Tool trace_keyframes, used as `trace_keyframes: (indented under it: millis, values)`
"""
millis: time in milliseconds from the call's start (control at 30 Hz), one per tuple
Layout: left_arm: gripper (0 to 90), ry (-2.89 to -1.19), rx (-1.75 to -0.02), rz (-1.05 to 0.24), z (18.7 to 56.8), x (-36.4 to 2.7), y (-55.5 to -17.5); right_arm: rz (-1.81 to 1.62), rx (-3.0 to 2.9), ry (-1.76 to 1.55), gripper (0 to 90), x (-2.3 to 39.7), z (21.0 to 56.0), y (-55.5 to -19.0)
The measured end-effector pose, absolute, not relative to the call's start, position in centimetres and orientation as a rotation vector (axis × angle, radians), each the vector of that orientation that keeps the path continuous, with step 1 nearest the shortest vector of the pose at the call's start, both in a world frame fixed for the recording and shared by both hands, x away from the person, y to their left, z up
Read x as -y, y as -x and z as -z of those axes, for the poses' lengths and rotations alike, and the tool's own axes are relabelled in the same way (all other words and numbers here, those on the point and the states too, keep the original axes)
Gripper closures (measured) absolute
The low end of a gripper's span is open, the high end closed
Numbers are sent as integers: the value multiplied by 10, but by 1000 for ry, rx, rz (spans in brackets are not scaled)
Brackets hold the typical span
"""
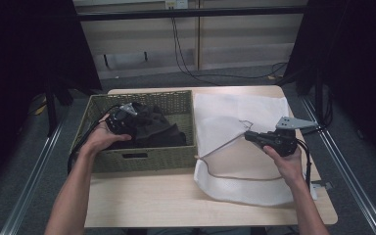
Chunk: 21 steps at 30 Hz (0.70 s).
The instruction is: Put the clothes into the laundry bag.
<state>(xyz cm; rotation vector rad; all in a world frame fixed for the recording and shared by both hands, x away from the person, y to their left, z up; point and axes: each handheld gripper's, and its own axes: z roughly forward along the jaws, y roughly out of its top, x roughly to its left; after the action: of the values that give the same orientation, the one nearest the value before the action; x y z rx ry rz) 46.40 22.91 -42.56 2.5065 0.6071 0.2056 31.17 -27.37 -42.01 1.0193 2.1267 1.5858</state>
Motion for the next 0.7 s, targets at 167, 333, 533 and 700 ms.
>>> trace_keyframes:
  millis: [167,333,533,700]
  values:
    - [703,-2391,-621,-212,413,-242,-459,-1591,-2118,-1019,888,275,420,-312]
    - [705,-2268,-621,-233,403,-253,-453,-1591,-2111,-1020,887,276,419,-310]
    - [706,-2115,-645,-248,393,-268,-449,-1592,-2104,-1029,887,277,419,-310]
    - [706,-2032,-633,-260,381,-274,-446,-1593,-2097,-1024,887,278,418,-310]
